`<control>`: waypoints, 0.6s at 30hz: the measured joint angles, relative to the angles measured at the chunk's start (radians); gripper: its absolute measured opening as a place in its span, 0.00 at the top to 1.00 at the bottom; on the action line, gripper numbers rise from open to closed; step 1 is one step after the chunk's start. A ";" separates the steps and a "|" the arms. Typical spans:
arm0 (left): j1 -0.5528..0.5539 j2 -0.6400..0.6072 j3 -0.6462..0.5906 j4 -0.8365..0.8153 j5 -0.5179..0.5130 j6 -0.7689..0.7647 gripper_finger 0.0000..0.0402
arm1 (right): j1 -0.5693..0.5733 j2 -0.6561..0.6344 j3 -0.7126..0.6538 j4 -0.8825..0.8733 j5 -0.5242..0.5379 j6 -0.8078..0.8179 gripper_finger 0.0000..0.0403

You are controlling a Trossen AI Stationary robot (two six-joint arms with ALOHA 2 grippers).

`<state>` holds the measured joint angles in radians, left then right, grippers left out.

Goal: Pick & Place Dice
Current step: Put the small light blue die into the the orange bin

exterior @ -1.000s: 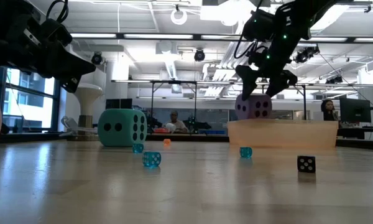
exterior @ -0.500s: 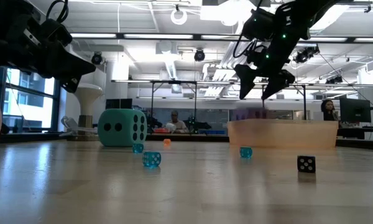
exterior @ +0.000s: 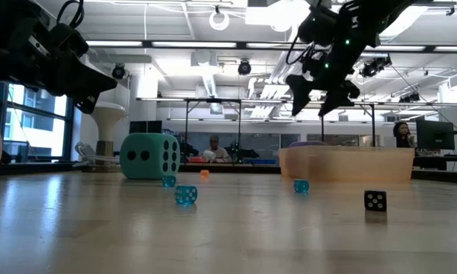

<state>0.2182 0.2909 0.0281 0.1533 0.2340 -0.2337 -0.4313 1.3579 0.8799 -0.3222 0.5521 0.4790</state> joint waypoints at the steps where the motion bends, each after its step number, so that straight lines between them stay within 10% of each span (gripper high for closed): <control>1: 0.000 0.000 0.000 0.000 0.000 0.000 0.99 | 0.011 -0.011 0.000 0.015 0.000 -0.013 0.03; 18: 0.000 0.000 0.000 -0.015 0.005 -0.019 0.99 | 0.511 -0.221 0.000 0.069 0.146 -0.140 0.04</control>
<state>0.2181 0.2909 0.0283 0.1379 0.2392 -0.2524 0.0793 1.1365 0.8803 -0.2534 0.6981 0.3393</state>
